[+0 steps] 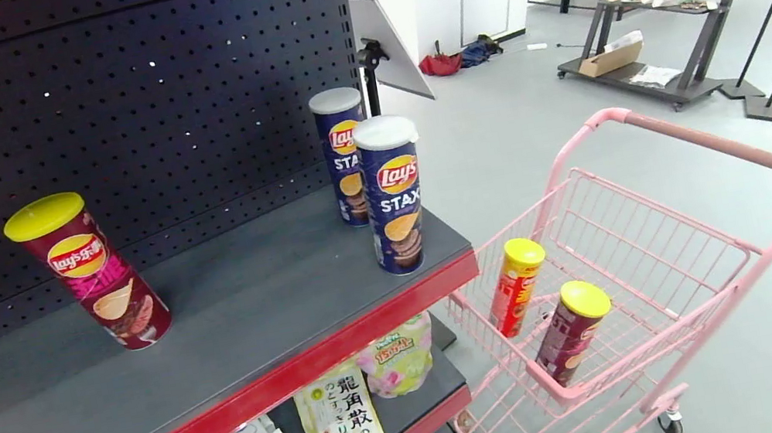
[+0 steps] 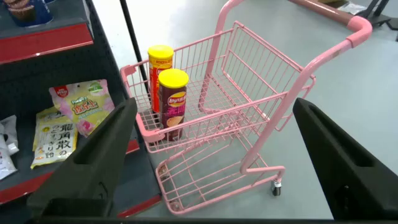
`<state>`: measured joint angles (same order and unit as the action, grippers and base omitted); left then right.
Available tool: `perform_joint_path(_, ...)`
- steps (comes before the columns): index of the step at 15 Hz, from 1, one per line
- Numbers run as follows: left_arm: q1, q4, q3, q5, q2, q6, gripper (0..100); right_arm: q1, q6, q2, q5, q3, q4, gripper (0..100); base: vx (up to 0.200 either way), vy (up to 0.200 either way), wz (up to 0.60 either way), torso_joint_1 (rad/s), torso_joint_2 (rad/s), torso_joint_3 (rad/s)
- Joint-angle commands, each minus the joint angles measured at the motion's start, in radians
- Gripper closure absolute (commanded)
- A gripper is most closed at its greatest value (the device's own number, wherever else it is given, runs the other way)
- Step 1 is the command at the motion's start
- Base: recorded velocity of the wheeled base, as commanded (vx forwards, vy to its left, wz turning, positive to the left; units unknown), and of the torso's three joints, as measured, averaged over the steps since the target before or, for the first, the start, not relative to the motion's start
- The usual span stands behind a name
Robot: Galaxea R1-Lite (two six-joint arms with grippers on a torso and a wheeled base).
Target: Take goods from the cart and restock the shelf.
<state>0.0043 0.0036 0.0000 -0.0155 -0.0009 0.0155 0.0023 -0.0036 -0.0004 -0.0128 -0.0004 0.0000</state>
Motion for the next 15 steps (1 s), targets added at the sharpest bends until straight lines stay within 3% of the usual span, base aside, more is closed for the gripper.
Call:
perform_joint_path(1,0.000,-0.001,0.000,0.000,0.001,0.000,0,0.001,-0.001,0.000,0.000,0.000,0.000,0,0.000,0.000,0.00,0.000,0.00,0.000)
perform_joint_path(15,0.000,-0.001,0.000,0.002,0.001,0.000,0,0.001,0.002,0.000,0.000,0.000,0.000,0,0.000,0.000,0.00,-0.125,0.32,0.187)
